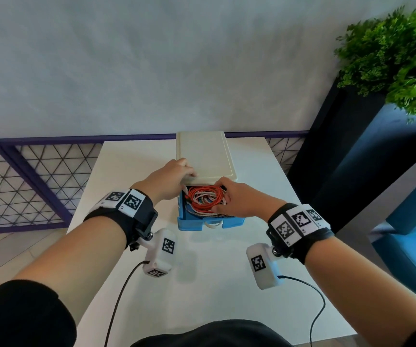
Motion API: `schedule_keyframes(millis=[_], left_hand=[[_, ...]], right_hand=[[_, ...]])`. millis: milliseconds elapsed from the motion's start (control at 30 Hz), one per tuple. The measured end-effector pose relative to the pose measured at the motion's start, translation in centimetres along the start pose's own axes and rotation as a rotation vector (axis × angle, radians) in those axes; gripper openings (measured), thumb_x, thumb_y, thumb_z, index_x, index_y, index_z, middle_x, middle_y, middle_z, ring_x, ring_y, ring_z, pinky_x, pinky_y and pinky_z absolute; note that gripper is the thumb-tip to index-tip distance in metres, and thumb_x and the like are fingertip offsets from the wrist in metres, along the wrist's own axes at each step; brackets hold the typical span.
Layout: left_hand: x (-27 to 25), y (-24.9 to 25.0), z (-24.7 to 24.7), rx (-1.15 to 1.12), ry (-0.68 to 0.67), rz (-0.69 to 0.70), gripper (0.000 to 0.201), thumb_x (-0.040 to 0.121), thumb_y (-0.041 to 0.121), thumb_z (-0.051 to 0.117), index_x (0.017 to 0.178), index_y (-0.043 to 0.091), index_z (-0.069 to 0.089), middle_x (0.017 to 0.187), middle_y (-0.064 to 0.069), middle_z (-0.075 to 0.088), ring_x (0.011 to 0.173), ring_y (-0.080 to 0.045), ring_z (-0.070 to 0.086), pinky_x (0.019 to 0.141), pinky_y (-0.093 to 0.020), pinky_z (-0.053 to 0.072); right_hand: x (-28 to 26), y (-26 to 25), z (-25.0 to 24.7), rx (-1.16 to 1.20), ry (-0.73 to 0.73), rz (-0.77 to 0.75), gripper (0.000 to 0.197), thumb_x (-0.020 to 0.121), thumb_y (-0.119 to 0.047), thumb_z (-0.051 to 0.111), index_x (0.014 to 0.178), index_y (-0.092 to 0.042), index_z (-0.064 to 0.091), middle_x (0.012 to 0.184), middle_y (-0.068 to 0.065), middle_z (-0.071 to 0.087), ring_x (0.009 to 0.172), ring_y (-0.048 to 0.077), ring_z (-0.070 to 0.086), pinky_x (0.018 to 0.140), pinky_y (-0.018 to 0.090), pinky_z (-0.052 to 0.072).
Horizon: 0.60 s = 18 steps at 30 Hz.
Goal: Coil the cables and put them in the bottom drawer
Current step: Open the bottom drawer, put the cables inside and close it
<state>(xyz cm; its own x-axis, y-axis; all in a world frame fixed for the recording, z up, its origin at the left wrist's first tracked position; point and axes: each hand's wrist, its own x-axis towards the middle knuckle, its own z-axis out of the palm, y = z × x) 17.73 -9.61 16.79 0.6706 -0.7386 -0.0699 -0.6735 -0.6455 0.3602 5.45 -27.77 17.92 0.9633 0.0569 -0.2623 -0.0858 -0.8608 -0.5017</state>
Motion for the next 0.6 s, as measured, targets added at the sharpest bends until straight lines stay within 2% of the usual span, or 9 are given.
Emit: schedule_keyframes(millis=[67,100,133,200,267,433,533,600], left_hand=[[0.0,0.0,0.2,0.002,0.015,-0.003,0.040,0.085,0.003,0.056,0.120,0.021,0.058,0.118,-0.002,0.049,0.112,-0.021,0.043,0.091,-0.048,0.045],[0.0,0.0,0.2,0.003,0.020,-0.004,0.039,0.084,0.004,0.059,0.119,0.021,0.059,0.117,-0.002,0.049,0.111,-0.021,0.044,0.090,-0.049,0.046],[0.0,0.1,0.2,0.002,0.025,-0.005,0.038,0.082,0.006,0.061,0.117,0.021,0.060,0.116,-0.002,0.050,0.111,-0.022,0.045,0.088,-0.050,0.046],[0.0,0.2,0.2,-0.008,0.040,-0.014,0.037,0.080,0.007,0.063,0.113,0.022,0.061,0.113,-0.002,0.050,0.109,-0.022,0.046,0.086,-0.051,0.047],[0.1,0.4,0.2,-0.012,0.052,-0.022,0.036,0.078,0.007,0.065,0.110,0.023,0.062,0.111,-0.002,0.051,0.107,-0.021,0.046,0.084,-0.050,0.048],[0.0,0.6,0.2,-0.002,0.050,-0.031,0.038,0.078,0.008,0.068,0.112,0.024,0.062,0.115,0.001,0.051,0.110,-0.020,0.045,0.083,-0.048,0.049],[-0.2,0.7,0.2,0.024,0.046,-0.017,0.037,0.080,0.008,0.066,0.112,0.025,0.061,0.114,0.002,0.050,0.109,-0.019,0.044,0.081,-0.047,0.049],[-0.2,0.7,0.2,0.031,0.049,-0.012,0.036,0.081,0.007,0.063,0.113,0.024,0.061,0.115,0.002,0.050,0.110,-0.018,0.044,0.081,-0.047,0.049]], right_hand=[[-0.4,0.1,-0.5,0.051,-0.050,-0.024,0.052,0.086,-0.029,0.068,0.128,-0.023,0.038,0.089,-0.008,0.060,0.071,0.010,0.058,0.059,0.017,0.045],[-0.6,0.2,-0.6,0.050,-0.053,-0.040,0.048,0.087,-0.026,0.068,0.126,-0.024,0.040,0.083,-0.012,0.056,0.067,0.008,0.057,0.054,0.013,0.043],[-0.6,0.3,-0.6,0.023,-0.040,-0.053,0.043,0.087,-0.025,0.068,0.123,-0.023,0.044,0.083,-0.012,0.056,0.069,0.009,0.057,0.055,0.011,0.041],[-0.3,0.6,-0.3,-0.057,0.000,-0.081,0.032,0.086,-0.025,0.069,0.113,-0.020,0.052,0.088,-0.005,0.058,0.078,0.015,0.054,0.062,0.018,0.040],[0.1,0.7,-0.2,-0.088,0.024,-0.095,0.025,0.085,-0.024,0.070,0.103,-0.015,0.056,0.077,-0.006,0.051,0.075,0.015,0.047,0.060,0.018,0.034],[1.0,1.0,0.1,-0.163,0.079,-0.115,0.028,0.083,-0.027,0.071,0.098,-0.007,0.059,0.069,-0.013,0.043,0.076,0.015,0.044,0.056,0.013,0.029],[1.3,1.1,0.5,-0.198,0.107,-0.105,0.027,0.083,-0.030,0.071,0.096,-0.009,0.058,0.072,-0.008,0.045,0.079,0.017,0.045,0.059,0.022,0.031],[1.2,1.0,0.7,-0.214,0.124,-0.103,0.027,0.084,-0.031,0.070,0.096,-0.010,0.058,0.081,-0.002,0.050,0.081,0.018,0.046,0.065,0.025,0.034]])
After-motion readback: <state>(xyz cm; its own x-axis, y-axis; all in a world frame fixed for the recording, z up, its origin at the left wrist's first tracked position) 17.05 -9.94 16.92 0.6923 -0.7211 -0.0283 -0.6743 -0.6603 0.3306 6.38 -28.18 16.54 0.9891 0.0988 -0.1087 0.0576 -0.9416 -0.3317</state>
